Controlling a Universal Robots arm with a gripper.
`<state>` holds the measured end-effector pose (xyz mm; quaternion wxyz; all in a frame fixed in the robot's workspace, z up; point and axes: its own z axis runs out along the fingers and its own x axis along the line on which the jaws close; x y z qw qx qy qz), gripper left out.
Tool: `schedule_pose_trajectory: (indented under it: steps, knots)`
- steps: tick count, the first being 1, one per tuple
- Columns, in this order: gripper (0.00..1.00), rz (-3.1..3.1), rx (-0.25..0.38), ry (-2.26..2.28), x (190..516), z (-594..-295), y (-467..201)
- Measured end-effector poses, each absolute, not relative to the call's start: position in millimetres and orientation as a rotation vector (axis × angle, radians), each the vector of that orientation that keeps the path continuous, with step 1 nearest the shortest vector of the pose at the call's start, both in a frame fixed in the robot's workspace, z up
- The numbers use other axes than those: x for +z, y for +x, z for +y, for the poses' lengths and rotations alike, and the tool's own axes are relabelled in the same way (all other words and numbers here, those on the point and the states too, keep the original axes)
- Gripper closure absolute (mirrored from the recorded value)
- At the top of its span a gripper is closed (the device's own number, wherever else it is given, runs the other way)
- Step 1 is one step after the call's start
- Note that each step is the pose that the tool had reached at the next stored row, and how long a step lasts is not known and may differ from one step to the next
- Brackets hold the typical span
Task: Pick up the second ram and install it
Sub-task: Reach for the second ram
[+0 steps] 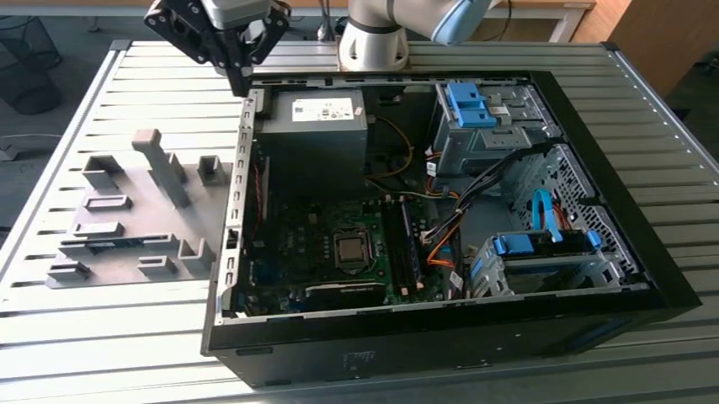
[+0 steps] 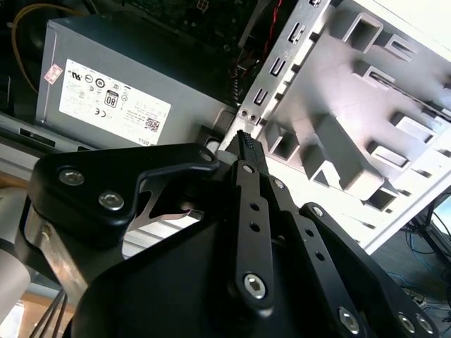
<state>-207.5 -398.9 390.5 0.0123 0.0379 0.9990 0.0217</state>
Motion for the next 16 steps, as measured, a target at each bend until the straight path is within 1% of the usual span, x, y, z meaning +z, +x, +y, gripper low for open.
schedule_pose_trajectory:
  steps: [16]
  knots:
    - [0.89,3.114,0.068,0.118,389.8,-398.9,-218.9]
